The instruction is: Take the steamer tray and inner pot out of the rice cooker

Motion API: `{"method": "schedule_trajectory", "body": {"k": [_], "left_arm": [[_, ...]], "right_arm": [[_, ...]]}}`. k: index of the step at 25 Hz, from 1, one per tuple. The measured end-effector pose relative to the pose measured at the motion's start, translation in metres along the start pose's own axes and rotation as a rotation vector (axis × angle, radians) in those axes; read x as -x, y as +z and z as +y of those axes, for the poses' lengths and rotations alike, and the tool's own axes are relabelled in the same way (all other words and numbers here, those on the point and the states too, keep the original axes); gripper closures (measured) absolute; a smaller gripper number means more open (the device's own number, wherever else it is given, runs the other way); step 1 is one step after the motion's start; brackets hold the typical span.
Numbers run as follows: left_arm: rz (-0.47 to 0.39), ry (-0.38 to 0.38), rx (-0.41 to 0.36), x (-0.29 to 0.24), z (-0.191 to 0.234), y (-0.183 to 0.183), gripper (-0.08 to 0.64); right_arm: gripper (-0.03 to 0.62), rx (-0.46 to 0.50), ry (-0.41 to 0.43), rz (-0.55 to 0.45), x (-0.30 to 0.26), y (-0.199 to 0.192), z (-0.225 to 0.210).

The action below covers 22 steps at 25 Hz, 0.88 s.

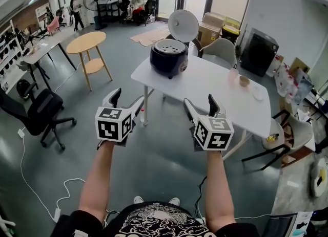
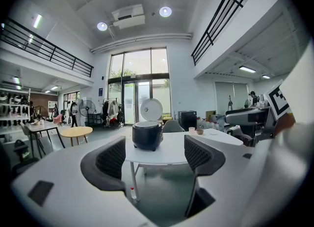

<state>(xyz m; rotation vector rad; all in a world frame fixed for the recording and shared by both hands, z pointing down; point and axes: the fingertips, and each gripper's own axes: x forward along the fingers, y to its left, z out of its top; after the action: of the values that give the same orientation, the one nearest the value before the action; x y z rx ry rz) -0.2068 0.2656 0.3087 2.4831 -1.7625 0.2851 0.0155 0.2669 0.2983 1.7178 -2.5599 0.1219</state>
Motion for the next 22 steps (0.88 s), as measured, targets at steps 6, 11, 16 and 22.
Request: {"method": "schedule_trajectory", "body": {"k": [6,11,16,22], "left_arm": [[-0.002,0.005,0.013,-0.008,-0.017,0.005,0.156],[0.007,0.018,0.013,-0.026,-0.042,0.006,0.152],[0.009,0.036,0.009,-0.040,-0.065,0.007,0.152],[0.008,0.062,0.007,-0.061,-0.080,0.010,0.152]], "right_arm": [[0.128,-0.002,0.019,0.011,0.006,-0.002,-0.020],[0.111,0.002,0.033,0.017,0.008,-0.005,-0.051],[0.111,0.003,0.054,0.021,0.007,-0.007,-0.079],[0.111,0.015,0.076,0.025,0.001,-0.010,-0.108]]}}
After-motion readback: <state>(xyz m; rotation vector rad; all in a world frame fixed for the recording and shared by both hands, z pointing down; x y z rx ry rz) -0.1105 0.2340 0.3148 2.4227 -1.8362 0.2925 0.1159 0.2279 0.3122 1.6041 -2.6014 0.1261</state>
